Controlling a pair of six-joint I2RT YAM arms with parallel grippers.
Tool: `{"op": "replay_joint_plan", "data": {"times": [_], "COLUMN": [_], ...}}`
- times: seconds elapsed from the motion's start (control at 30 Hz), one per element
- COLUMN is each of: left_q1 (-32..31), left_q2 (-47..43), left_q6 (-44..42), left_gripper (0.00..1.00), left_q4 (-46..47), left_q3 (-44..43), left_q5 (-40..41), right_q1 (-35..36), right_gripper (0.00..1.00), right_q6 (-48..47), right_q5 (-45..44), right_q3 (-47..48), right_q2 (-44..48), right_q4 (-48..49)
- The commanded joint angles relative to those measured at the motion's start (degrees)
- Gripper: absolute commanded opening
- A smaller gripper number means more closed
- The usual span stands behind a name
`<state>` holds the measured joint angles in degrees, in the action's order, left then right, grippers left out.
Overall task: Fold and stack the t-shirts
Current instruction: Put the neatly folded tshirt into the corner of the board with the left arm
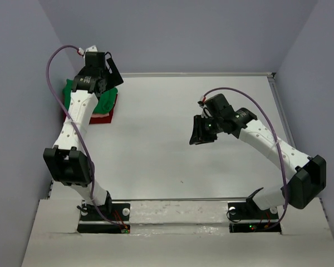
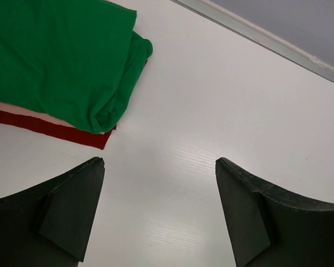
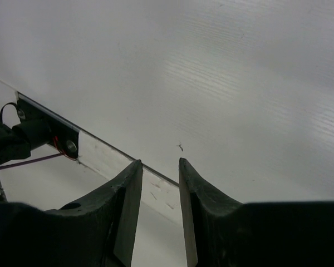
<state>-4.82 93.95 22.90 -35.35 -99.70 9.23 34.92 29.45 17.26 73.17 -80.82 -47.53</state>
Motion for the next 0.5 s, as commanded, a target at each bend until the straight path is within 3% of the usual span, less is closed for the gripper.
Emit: {"op": "replay_joint_plan", "data": {"times": [0.0, 0.2, 0.47], "left_q1": [-2.82, -5.19, -8.45], "left_q2": [-6.5, -10.98, -17.13], "left_q6": [-2.77, -5.14, -2.59], "left_gripper": [0.91, 0.9, 0.9], "left_q4": [0.72, 3.62, 5.64], "left_q3": [2.13, 9.78, 17.25], "left_q5": [3.15, 0.44, -0.18], "right_q1": [-0.11, -0.11, -0.11], "right_gripper": [0.39, 0.39, 0.42], "right_q6": [-2.11, -3.7, -5.46], "right_q5": [-5.55, -15.57, -16.9], "right_q3": [0.57, 2.24, 10.22], "right_q2": [3.03, 2.41, 2.87], "right_q4": [0.33, -1.78, -0.71]}}
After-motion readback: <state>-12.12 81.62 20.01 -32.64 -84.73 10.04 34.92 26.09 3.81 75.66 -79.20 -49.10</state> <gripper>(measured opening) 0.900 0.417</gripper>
